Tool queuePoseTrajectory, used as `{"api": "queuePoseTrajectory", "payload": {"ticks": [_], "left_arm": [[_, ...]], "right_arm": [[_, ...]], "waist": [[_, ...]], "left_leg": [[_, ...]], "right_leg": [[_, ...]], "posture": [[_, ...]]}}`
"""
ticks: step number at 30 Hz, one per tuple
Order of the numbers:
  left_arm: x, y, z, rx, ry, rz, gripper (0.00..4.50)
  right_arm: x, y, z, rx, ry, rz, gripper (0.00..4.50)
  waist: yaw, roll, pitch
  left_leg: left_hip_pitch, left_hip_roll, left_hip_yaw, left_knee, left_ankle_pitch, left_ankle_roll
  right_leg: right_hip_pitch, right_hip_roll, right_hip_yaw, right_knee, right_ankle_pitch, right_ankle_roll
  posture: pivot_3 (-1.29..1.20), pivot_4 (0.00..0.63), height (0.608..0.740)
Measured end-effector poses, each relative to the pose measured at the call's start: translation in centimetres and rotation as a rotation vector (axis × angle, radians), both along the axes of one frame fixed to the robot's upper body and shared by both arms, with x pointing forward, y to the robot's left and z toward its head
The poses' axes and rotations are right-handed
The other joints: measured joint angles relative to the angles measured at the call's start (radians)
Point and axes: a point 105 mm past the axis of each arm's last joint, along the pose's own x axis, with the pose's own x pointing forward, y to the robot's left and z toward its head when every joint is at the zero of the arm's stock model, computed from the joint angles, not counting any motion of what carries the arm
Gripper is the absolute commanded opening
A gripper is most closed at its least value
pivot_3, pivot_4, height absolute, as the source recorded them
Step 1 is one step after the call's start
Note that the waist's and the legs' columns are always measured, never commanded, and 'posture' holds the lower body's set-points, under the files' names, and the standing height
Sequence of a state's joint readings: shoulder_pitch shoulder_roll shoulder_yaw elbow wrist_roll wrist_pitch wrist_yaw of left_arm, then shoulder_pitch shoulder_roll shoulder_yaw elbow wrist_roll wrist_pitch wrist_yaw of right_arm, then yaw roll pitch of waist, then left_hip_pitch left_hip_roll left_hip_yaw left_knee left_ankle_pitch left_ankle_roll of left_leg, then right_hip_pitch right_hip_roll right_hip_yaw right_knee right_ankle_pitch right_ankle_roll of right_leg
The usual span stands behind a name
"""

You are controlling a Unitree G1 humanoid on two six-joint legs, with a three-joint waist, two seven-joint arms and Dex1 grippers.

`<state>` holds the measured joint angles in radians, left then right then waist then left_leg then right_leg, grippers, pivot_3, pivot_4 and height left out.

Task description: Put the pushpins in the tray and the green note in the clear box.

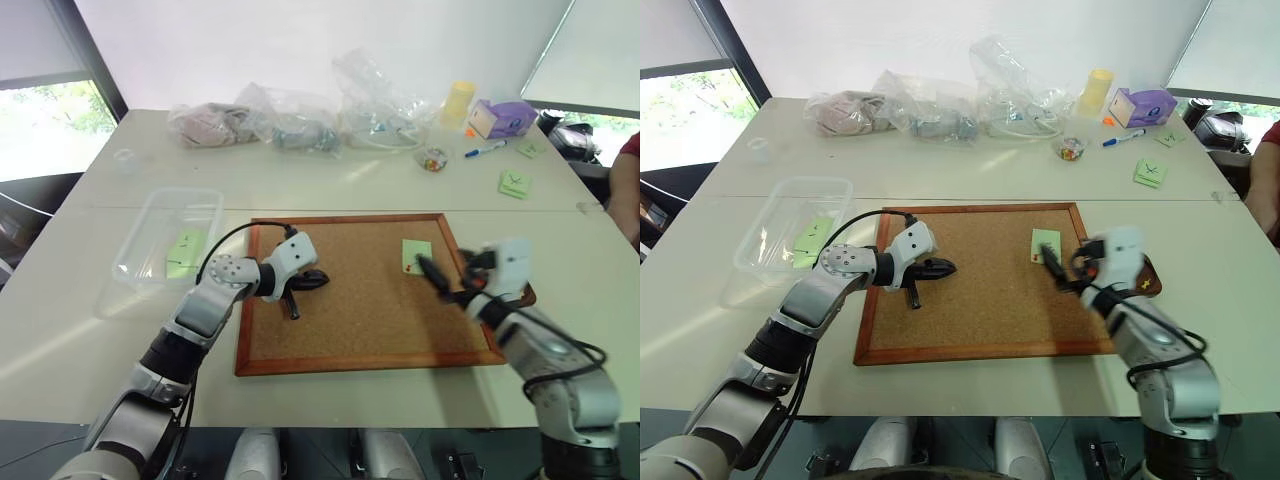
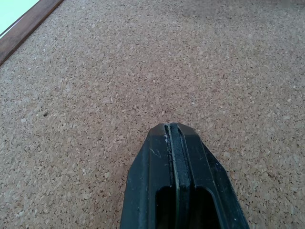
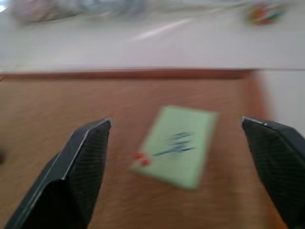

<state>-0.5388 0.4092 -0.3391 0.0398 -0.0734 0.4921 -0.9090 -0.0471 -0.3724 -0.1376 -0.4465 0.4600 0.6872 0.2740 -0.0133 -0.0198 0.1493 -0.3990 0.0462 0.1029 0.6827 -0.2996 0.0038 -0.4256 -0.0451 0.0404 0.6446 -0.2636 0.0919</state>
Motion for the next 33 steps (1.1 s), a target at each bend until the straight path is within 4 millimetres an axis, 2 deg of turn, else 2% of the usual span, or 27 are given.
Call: {"api": "queuePoseTrajectory", "payload": {"ticks": [2, 6, 15, 18, 25, 33], "left_arm": [[0.0, 0.0, 0.0, 0.0, 0.0, 0.0, 0.0], [-0.1, 0.0, 0.0, -0.001, 0.0, 0.0, 0.0], [-0.2, 0.0, 0.0, -0.003, 0.0, 0.002, 0.0], [-0.2, 0.0, 0.0, -0.003, 0.0, 0.002, 0.0], [-0.2, 0.0, 0.0, -0.003, -0.001, 0.002, 0.0], [-0.2, 0.0, 0.0, -0.003, -0.002, 0.001, 0.0]], "right_arm": [[0.6, 0.6, -0.5, -0.011, 0.006, 0.011, 4.46], [1.6, 1.0, 0.0, -0.022, -0.032, 0.01, 4.46], [1.9, 0.6, -1.6, -0.021, 0.01, -0.004, 4.46], [1.8, 0.5, -2.2, -0.019, 0.031, -0.008, 3.59], [1.8, 0.2, -2.5, -0.022, 0.037, -0.023, 0.07], [1.8, 0.1, -2.5, -0.01, 0.038, -0.032, 0.07]], "waist": [[0.0, 0.0, 0.0], [0.0, 0.0, 0.0], [0.0, 0.0, 0.0], [0.0, 0.0, 0.0], [0.0, 0.0, 0.0], [0.0, 0.0, 0.0]], "left_leg": [[0.0, 0.0, 0.0, 0.0, 0.0, 0.0], [0.0, 0.0, 0.0, 0.0, 0.0, 0.0], [0.0, 0.0, 0.0, 0.0, 0.0, 0.0], [0.0, 0.0, 0.0, 0.0, 0.0, 0.0], [0.0, 0.0, 0.0, 0.0, 0.0, 0.0], [0.0, 0.0, 0.0, 0.0, 0.0, 0.0]], "right_leg": [[0.0, 0.0, 0.0, 0.0, 0.0, 0.0], [-0.001, 0.0, 0.0, 0.0, 0.0, 0.0], [-0.001, 0.0, 0.0, 0.0, 0.0, 0.001], [-0.001, 0.0, 0.0, 0.0, 0.0, 0.001], [-0.001, 0.0, 0.0, 0.0, 0.0, 0.001], [-0.001, 0.0, 0.0, 0.0, 0.0, 0.001]], "posture": [[0.0, 0.15, 0.737], [0.0, 0.15, 0.737], [0.0, 0.15, 0.737], [0.0, 0.15, 0.737], [0.0, 0.15, 0.737], [0.0, 0.15, 0.737]]}}
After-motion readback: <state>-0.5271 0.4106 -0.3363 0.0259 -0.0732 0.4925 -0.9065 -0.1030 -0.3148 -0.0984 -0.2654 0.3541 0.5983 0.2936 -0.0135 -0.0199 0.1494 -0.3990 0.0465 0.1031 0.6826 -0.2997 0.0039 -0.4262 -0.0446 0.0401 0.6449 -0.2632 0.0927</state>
